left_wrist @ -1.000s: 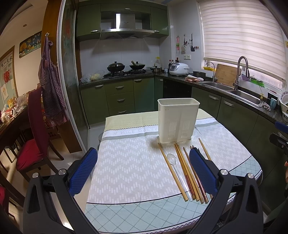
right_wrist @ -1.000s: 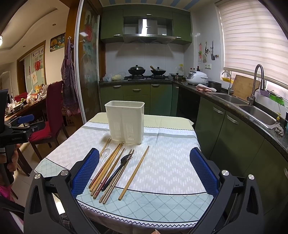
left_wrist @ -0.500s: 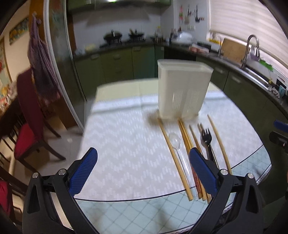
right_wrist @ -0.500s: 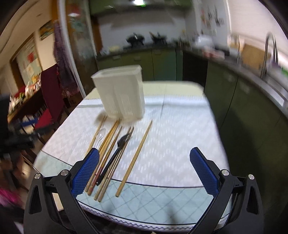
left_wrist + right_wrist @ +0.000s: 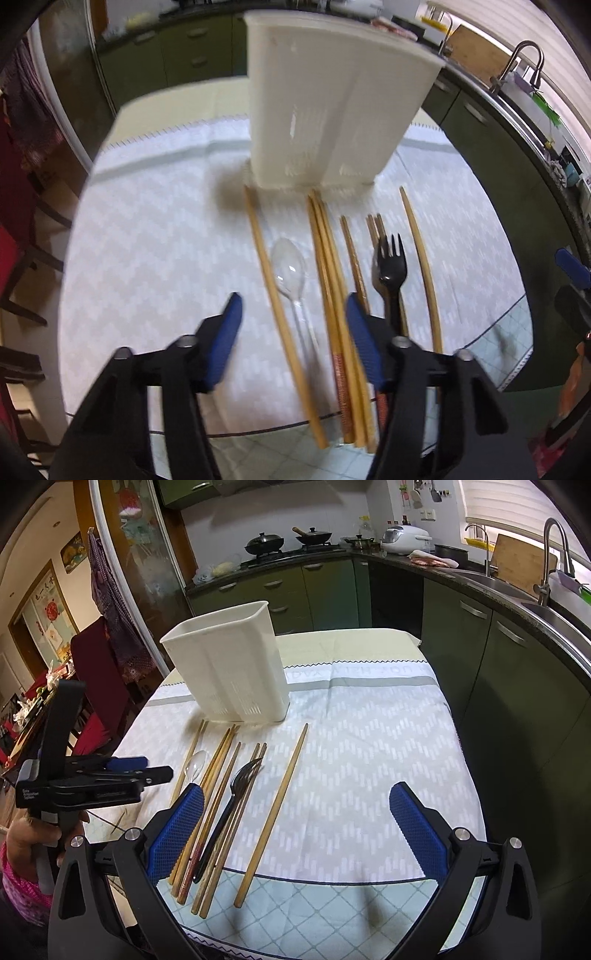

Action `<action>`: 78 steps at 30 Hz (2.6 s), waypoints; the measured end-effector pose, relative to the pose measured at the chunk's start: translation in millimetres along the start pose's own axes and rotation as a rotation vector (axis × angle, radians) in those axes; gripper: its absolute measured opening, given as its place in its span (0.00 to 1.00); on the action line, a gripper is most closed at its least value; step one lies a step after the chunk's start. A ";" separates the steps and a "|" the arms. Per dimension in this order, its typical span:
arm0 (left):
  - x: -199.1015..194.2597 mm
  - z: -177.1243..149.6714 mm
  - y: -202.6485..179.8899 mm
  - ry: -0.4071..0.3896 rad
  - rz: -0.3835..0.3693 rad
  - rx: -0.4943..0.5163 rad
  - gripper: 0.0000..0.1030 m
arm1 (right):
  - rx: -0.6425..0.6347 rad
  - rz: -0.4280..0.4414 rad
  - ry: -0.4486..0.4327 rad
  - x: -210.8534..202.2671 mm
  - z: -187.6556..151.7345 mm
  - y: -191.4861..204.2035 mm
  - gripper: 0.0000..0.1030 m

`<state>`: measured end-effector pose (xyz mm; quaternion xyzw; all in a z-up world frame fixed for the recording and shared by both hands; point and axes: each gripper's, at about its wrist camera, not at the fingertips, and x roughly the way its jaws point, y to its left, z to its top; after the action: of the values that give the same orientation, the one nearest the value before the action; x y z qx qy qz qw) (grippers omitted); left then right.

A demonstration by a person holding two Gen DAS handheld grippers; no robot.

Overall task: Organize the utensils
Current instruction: 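Close the left gripper on the clear plastic spoon while the right tool moves toward the black fork, then close the right gripper on the black plastic fork, then lift the spoon and fork over the white holder and open both grippers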

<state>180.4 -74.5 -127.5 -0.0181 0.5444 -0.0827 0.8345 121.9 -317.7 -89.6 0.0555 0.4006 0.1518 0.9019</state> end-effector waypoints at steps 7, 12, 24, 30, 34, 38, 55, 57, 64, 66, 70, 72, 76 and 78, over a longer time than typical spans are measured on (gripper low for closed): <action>24.8 6.8 -0.3 0.107 -0.019 -0.044 0.34 | -0.001 0.020 0.002 2.7 -2.7 -1.0 0.96; 41.2 13.1 -1.1 0.147 -0.045 -0.074 0.17 | -0.005 0.030 0.005 4.3 -4.6 0.4 0.96; 55.0 22.2 0.7 0.179 0.021 -0.078 0.17 | -0.044 0.019 0.043 20.9 -1.2 8.0 0.96; 60.9 28.8 0.0 0.174 0.028 -0.076 0.09 | -0.074 0.015 0.063 30.8 2.2 18.7 0.96; 62.2 33.0 3.7 0.174 0.012 -0.075 0.08 | -0.104 0.018 0.106 43.1 6.0 26.2 0.96; 53.3 33.3 15.4 0.145 0.000 -0.076 0.08 | -0.107 0.094 0.209 65.3 11.5 33.9 0.90; 18.7 27.5 30.6 0.088 -0.021 -0.052 0.08 | -0.024 0.204 0.482 159.1 16.9 57.7 0.45; 14.5 26.3 30.7 0.082 -0.025 -0.046 0.08 | -0.019 0.195 0.484 164.3 19.3 60.0 0.45; 1.2 22.1 28.0 0.061 -0.028 -0.022 0.08 | -0.006 0.174 0.514 182.4 24.3 64.3 0.33; -1.5 21.2 27.7 0.059 -0.029 -0.017 0.08 | 0.006 0.182 0.517 188.6 25.8 65.0 0.29; -4.9 18.9 26.6 0.057 -0.031 -0.009 0.08 | 0.012 0.186 0.499 193.8 28.6 67.7 0.13; -6.3 18.2 26.1 0.053 -0.030 -0.005 0.08 | 0.018 0.193 0.475 191.1 31.3 68.7 0.07; -11.9 18.7 25.4 0.035 -0.029 0.005 0.08 | 0.004 0.214 0.408 166.8 34.9 68.6 0.05; -16.6 19.3 25.5 0.017 -0.025 0.010 0.08 | -0.005 0.227 0.366 154.9 37.7 70.7 0.05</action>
<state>194.5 -47.9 -107.6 -0.0203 0.5507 -0.0958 0.8289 231.6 -200.7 -157.8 0.0696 0.5484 0.2611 0.7913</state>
